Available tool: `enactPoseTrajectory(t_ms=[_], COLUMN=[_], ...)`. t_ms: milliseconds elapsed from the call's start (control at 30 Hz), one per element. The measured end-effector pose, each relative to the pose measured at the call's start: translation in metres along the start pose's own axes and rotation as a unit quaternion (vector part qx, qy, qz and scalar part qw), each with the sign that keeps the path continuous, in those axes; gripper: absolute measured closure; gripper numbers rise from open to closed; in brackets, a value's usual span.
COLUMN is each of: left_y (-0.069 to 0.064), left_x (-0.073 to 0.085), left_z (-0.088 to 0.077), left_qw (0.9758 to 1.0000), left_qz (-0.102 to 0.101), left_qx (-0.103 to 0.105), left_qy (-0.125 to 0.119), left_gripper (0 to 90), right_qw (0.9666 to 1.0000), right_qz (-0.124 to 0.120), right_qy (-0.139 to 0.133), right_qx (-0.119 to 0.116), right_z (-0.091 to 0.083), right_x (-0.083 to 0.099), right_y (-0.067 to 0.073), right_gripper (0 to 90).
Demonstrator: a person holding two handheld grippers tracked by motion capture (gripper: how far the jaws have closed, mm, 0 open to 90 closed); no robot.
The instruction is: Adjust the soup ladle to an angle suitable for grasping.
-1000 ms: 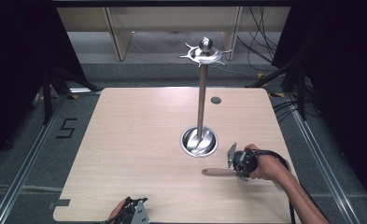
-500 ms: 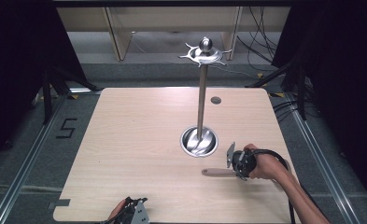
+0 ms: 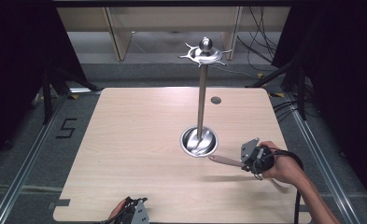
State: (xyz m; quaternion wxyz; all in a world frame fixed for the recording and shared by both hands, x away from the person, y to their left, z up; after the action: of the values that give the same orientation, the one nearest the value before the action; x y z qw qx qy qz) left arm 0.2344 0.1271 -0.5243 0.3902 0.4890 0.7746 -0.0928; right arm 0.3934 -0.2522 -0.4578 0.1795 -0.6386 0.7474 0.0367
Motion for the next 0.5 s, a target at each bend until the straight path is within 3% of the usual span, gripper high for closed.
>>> enactPoseTrajectory(t_ms=[233, 333, 433, 500], left_y=[-0.001, -0.001, -0.001, -0.001], left_x=[-0.001, 0.000, -0.001, -0.001], left_z=[0.000, 0.000, 0.000, 0.000], left_qw=[1.0000, 1.0000, 1.0000, 1.0000], left_qz=[0.002, 0.001, 0.005, 0.002], left_qx=[0.000, 0.000, -0.002, 0.000], left_qy=[-0.001, -0.001, 0.000, 0.000], left_gripper=[15.8, 15.9, 15.8, 15.8], right_qw=[0.9973, 0.9941, 0.9917, 0.9879], right_qz=[0.019, 0.032, 0.051, 0.064], right_qy=[-0.054, -0.082, -0.101, -0.120], right_qx=[0.046, 0.064, 0.062, 0.075], right_z=[-0.023, -0.032, -0.041, -0.046], right_x=[0.005, 0.011, 0.017, 0.020], right_y=[0.003, 0.004, 0.007, 0.006], right_gripper=[77.4, 77.5, 77.5, 77.5])
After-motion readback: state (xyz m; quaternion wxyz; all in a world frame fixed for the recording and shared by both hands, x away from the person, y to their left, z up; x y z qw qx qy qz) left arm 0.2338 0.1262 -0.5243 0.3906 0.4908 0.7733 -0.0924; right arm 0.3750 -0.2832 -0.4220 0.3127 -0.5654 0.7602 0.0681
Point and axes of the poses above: each handheld gripper's, and its own axes: z roughly forward along the jaws, x roughly out of its underside, y roughly to its left, the point moved 3 cm from there along z, roughly forward along the jaws, and after that the axes turned 2 degrees about -y, right-handed, at the moved point
